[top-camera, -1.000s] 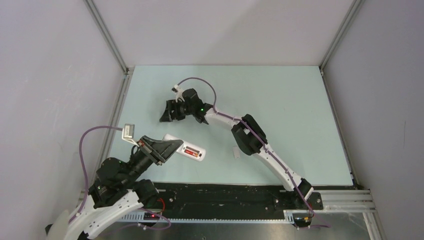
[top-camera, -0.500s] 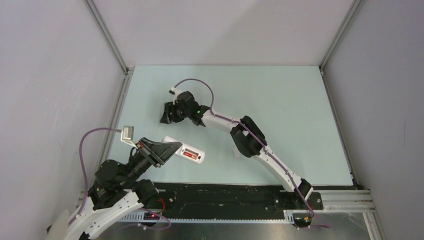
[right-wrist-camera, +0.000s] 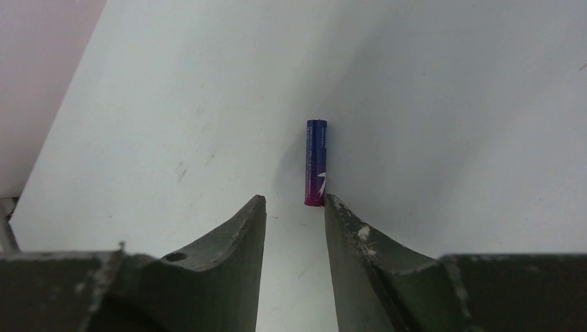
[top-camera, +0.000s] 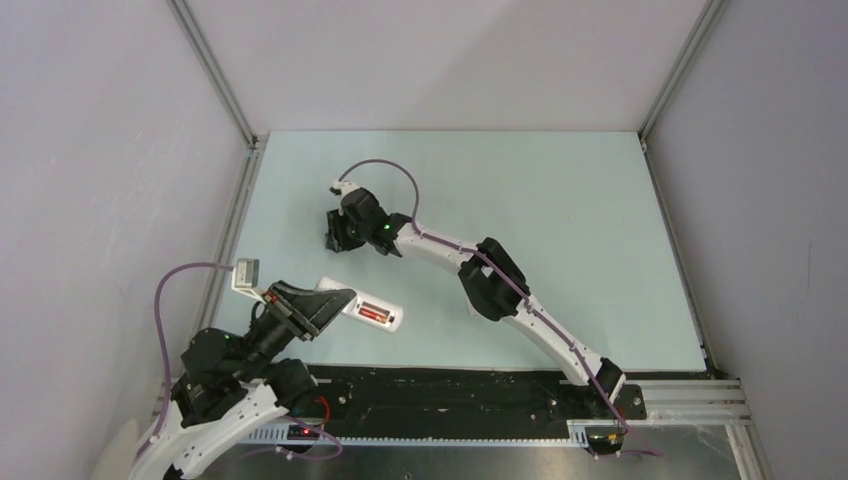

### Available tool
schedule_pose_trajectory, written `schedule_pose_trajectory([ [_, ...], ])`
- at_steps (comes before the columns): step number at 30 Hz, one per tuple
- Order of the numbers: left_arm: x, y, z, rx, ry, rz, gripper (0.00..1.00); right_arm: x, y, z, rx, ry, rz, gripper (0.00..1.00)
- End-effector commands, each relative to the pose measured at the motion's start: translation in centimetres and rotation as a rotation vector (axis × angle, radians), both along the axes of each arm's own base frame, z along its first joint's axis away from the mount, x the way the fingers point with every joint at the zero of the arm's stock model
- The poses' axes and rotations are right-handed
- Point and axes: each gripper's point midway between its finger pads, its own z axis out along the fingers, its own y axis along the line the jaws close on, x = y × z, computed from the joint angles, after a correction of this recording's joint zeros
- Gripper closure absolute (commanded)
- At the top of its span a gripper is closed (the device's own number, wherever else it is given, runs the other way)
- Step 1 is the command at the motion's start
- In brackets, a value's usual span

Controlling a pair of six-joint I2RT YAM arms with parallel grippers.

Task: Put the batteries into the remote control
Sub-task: Move the battery to the center of the board.

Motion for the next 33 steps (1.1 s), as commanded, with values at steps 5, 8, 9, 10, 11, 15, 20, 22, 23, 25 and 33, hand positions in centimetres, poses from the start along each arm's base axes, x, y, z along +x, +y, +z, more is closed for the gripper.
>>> schedule_pose_trajectory([
  [5,-0.4,0.7,0.7,-0.013,-0.013,0.006,0.99,-0.8,-1.1,-1.9,-0.133,-0.012,-0.031,0.63],
  [8,-0.7,1.2,1.0,-0.032,-0.026,0.009,0.99,-0.9,-0.9,-1.9,-0.139,-0.021,-0.028,0.63],
  [9,-0.8,1.3,1.0,-0.033,-0.026,0.011,0.99,-0.7,-0.7,-1.8,-0.137,-0.025,-0.03,0.63],
  [10,-0.8,1.4,1.0,-0.033,-0.027,0.011,0.99,-0.8,-0.7,-1.9,-0.139,-0.025,-0.03,0.64],
  [11,-0.8,1.4,1.0,-0.033,-0.026,0.012,0.99,-0.7,-0.6,-1.9,-0.139,-0.028,-0.034,0.63],
  [15,-0.9,1.6,1.0,-0.034,-0.028,0.016,0.98,-0.7,-0.4,-1.9,-0.135,-0.029,-0.053,0.67],
  [20,-0.9,1.9,1.1,-0.032,-0.031,0.026,0.98,-0.5,-0.4,-1.9,-0.123,-0.017,-0.079,0.7],
  [22,-0.9,2.0,1.1,-0.026,-0.032,0.03,0.98,-0.4,-0.2,-1.7,-0.114,-0.021,-0.082,0.68],
  [23,-0.8,2.0,1.1,-0.024,-0.032,0.031,0.98,-0.3,-0.2,-1.7,-0.113,-0.023,-0.086,0.66],
  [25,-0.8,2.0,1.1,-0.02,-0.033,0.034,0.98,-0.3,-0.1,-1.4,-0.104,-0.024,-0.089,0.63],
  [33,-0.9,2.3,1.0,-0.011,-0.035,0.041,0.97,0.5,-0.2,-1.2,-0.077,-0.004,-0.121,0.57],
])
